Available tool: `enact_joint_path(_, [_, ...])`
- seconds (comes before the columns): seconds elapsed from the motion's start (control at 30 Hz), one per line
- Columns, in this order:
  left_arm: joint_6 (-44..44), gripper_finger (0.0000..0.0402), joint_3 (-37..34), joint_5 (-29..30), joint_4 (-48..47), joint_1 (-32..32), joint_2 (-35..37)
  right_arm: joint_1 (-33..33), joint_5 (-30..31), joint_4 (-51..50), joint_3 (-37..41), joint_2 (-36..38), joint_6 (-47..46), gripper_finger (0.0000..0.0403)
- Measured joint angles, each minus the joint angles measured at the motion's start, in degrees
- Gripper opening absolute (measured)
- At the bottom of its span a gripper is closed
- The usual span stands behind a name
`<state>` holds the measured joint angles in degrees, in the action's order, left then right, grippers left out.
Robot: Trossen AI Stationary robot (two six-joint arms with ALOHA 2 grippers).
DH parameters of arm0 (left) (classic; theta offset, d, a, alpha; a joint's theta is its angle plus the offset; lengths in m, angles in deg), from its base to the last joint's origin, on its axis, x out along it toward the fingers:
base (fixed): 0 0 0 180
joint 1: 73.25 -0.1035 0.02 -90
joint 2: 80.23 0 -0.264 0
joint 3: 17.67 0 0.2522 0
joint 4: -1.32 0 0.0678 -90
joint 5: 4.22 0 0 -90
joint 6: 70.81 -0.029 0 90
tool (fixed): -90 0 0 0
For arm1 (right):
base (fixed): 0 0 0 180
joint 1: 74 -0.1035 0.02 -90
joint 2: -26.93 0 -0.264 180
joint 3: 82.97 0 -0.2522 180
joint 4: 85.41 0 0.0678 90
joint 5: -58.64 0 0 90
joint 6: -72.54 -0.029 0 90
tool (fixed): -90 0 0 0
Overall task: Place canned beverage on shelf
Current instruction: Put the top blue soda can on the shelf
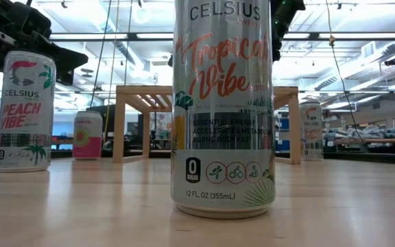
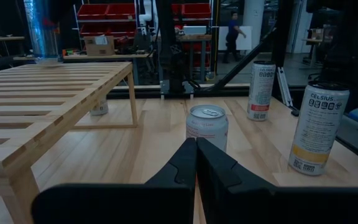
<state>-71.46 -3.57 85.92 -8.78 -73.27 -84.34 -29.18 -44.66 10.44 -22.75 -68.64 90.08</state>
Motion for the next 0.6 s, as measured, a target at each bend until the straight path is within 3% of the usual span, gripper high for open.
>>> enact_joint_path(0.6, [0.0,0.0018,0.0,0.0,0.0,0.0,0.0,0.0,0.1,-0.2,0.0,0.0,-0.4,0.0282])
